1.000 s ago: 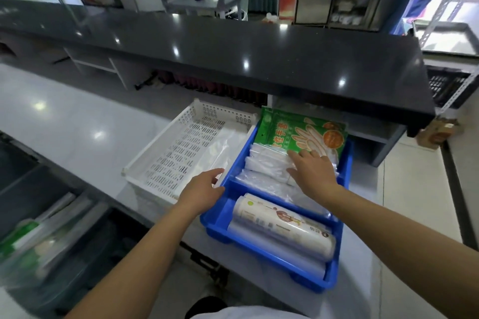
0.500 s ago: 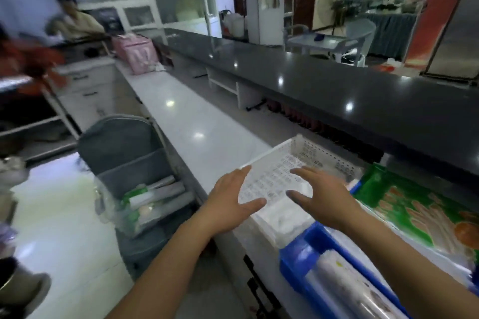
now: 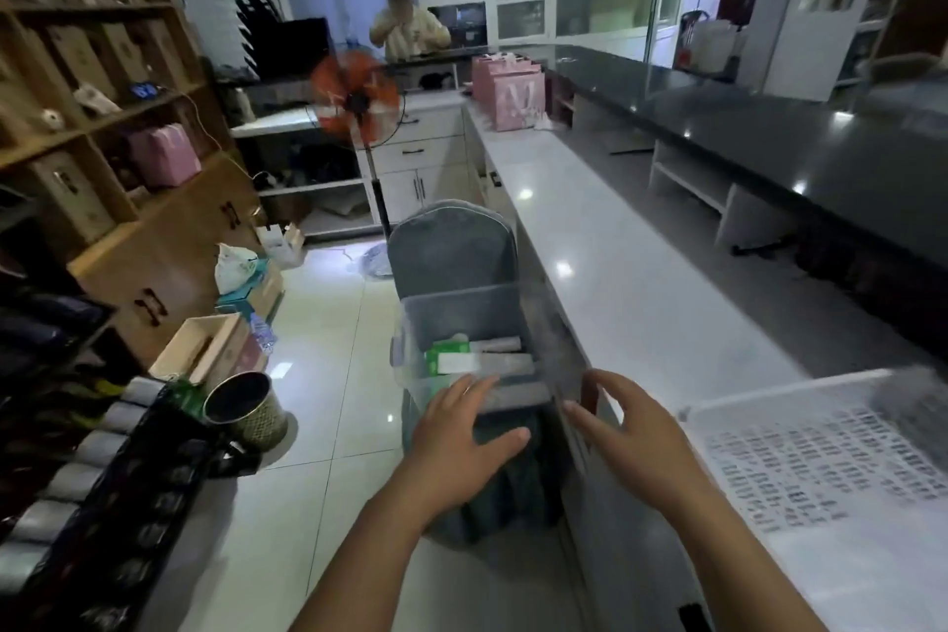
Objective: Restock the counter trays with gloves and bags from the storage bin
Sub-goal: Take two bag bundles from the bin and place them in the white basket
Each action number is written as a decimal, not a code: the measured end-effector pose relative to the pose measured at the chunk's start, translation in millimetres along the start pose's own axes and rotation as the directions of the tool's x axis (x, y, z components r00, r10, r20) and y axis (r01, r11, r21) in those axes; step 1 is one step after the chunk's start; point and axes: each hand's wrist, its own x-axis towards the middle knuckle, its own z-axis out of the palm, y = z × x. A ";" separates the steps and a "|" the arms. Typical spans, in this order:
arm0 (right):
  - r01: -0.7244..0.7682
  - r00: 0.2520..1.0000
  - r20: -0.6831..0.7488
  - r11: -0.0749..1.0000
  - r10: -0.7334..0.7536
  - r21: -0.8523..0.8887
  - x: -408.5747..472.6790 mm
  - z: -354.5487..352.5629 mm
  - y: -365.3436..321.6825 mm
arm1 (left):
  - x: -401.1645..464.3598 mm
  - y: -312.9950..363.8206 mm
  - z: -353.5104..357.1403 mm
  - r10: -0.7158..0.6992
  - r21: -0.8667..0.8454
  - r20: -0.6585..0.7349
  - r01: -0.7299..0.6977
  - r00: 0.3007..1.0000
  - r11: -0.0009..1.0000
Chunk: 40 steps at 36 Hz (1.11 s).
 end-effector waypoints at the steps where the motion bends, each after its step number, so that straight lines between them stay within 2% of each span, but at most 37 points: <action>1: -0.016 1.000 -0.001 1.000 0.016 0.018 6.8 9.0 -3.5 | 7.8 -6.3 -6.9 -0.009 -0.013 0.000 0.009 1.000 1.000; 10: -0.083 0.997 0.006 0.996 0.083 0.035 91.4 86.2 -35.7 | 90.1 -77.9 -70.6 -0.060 -0.133 -0.028 0.056 0.998 0.990; 13: -0.096 0.995 0.031 0.994 0.095 0.056 116.2 112.6 -41.0 | 114.3 -107.0 -82.2 -0.080 -0.114 -0.017 0.078 0.997 0.990; 19: -0.152 0.985 0.087 0.988 0.149 0.031 154.3 156.9 -39.4 | 154.9 -155.3 -87.0 -0.092 -0.161 0.030 0.096 0.995 0.982; 27: -0.229 0.954 0.181 0.970 0.241 -0.086 226.2 185.6 -20.8 | 215.5 -197.5 -74.8 -0.204 -0.262 0.127 0.231 0.971 0.937; 34: -0.325 0.897 0.277 0.939 0.344 -0.113 327.6 234.2 23.5 | 294.7 -239.6 -65.5 -0.288 -0.173 0.175 0.317 0.942 0.932; 40: -0.438 0.748 0.463 0.878 0.475 -0.193 410.6 275.2 74.7 | 378.7 -263.4 -61.4 -0.375 -0.014 0.305 0.398 0.875 0.917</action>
